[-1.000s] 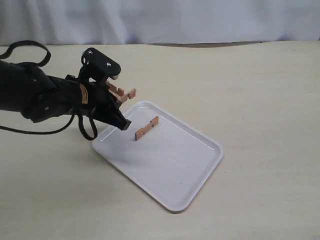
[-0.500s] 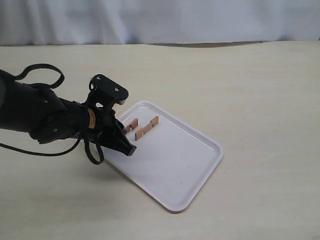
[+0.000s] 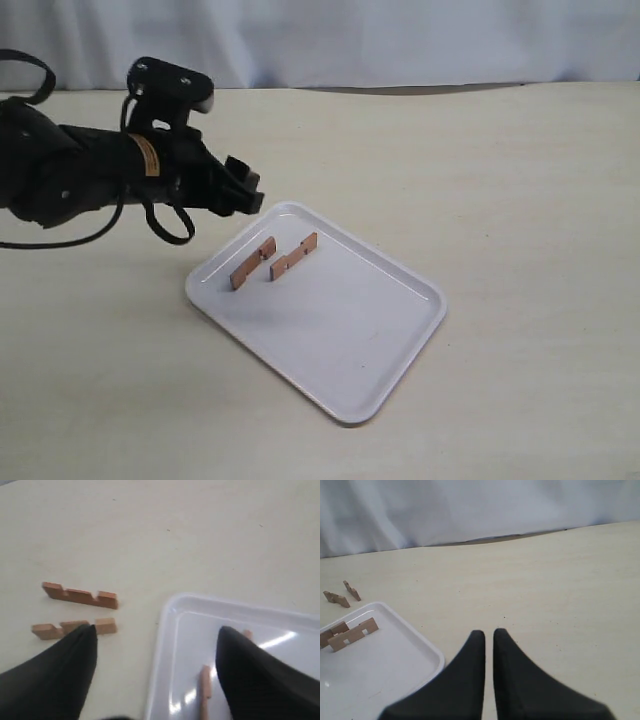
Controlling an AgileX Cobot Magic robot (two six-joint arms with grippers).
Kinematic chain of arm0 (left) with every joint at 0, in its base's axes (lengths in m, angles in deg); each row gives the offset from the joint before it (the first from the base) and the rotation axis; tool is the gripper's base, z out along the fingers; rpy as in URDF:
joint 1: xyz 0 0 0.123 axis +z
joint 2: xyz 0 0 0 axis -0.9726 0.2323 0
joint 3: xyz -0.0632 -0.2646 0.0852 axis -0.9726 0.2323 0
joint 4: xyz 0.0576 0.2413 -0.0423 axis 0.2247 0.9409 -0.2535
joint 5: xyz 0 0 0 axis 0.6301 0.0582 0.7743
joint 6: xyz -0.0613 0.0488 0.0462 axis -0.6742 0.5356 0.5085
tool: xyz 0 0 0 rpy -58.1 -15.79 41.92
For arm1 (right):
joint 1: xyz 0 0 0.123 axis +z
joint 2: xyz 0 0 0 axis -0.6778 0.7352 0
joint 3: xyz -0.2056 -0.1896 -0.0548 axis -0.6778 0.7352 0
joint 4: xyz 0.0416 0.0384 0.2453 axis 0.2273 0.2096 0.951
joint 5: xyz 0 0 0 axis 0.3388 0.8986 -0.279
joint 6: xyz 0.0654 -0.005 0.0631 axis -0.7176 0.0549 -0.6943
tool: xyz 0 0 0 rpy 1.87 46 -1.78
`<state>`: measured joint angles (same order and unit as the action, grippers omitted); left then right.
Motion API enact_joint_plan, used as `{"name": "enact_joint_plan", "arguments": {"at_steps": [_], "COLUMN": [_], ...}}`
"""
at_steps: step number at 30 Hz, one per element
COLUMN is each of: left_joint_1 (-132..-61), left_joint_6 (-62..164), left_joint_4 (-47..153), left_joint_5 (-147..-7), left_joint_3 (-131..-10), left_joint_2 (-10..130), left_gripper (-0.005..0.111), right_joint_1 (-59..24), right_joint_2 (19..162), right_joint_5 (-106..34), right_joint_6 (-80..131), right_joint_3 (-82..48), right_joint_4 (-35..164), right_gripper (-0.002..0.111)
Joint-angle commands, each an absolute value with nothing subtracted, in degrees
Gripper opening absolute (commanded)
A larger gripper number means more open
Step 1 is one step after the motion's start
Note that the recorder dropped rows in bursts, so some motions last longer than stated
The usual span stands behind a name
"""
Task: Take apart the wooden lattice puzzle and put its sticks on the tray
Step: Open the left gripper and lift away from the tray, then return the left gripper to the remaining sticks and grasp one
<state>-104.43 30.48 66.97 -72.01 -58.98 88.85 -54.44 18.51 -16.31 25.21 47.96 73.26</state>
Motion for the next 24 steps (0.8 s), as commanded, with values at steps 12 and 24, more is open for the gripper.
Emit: {"name": "enact_joint_plan", "arguments": {"at_steps": [12, 24], "left_joint_1": [-96.94, -96.94], "left_joint_6": [31.26, 30.84], "left_joint_4": [67.70, 67.58], "left_joint_5": [-70.21, -72.16], "left_joint_3": [-66.91, -72.24], "left_joint_2": [103.69, 108.66], "left_gripper": [0.093, 0.093], "right_joint_1": [-54.33, -54.33], "right_joint_2": [18.87, 18.87], "right_joint_5": [-16.32, -16.32], "right_joint_6": [25.20, 25.20], "right_joint_3": [48.12, 48.12], "right_joint_4": [73.27, 73.27], "right_gripper": [0.006, 0.006]}}
